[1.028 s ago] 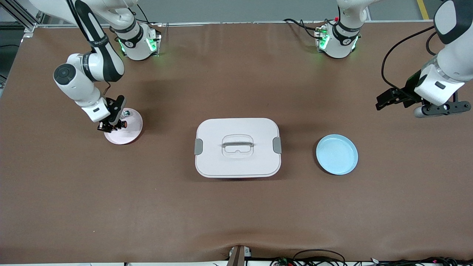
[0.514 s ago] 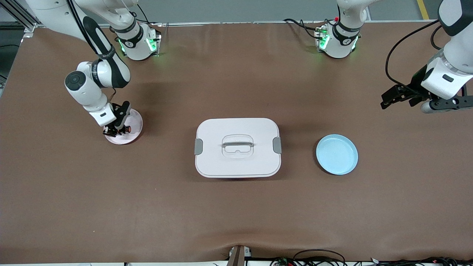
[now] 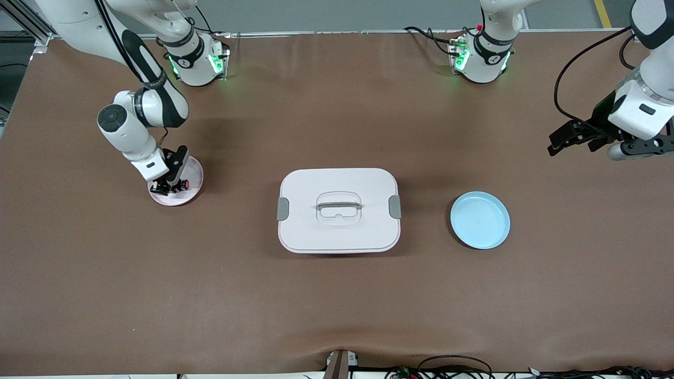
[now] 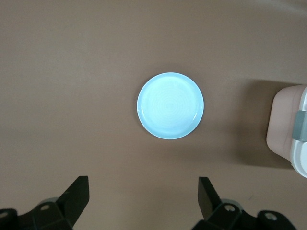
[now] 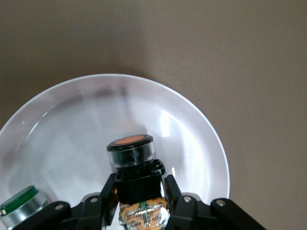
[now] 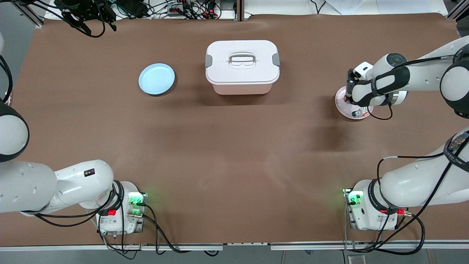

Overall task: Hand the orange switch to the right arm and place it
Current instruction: 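Lower the switch onto the pink plate while the left gripper withdraws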

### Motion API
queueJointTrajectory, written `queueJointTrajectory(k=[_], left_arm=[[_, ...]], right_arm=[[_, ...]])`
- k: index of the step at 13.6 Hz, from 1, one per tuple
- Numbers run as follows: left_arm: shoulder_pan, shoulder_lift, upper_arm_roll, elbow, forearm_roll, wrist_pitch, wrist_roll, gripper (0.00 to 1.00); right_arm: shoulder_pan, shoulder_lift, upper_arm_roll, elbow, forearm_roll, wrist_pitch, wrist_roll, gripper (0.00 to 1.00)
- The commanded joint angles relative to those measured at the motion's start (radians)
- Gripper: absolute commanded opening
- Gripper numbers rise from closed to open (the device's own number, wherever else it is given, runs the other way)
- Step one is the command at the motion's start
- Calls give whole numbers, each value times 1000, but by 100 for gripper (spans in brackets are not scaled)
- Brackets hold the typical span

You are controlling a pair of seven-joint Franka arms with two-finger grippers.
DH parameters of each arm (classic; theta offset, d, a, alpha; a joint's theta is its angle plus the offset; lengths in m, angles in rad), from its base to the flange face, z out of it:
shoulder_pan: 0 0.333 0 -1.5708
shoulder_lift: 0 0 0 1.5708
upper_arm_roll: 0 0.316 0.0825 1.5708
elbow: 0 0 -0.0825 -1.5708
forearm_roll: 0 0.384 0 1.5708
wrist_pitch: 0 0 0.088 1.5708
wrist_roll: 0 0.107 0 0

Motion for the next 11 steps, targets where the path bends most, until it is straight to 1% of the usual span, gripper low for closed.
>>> queueJointTrajectory(k=[1, 2, 3, 5, 6, 8, 10, 11], left_arm=[[-226, -16, 233, -10, 17, 10, 17, 100], [-277, -16, 287, -8, 17, 10, 17, 100], [-298, -15, 309, 2, 19, 10, 17, 100], [-318, -10, 317, 18, 41, 10, 15, 100], [-337, -10, 331, 22, 69, 10, 15, 100], [-335, -13, 335, 35, 77, -1, 15, 100], [-331, -7, 332, 87, 77, -18, 11, 100], [-329, 8, 332, 117, 77, -27, 11, 100]], right_arm=[[-26, 6, 16, 9, -11, 12, 5, 100], [-26, 5, 17, 16, -11, 10, 7, 100], [-26, 3, 17, 22, -10, 7, 5, 100], [-26, -13, 17, 36, -8, -13, 13, 100], [-31, -18, 17, 51, -5, -55, 14, 100], [-40, -47, 17, 100, 5, -172, 27, 100], [-38, -87, 17, 134, 62, -299, 132, 100], [-38, -98, 16, 157, 67, -350, 180, 100]])
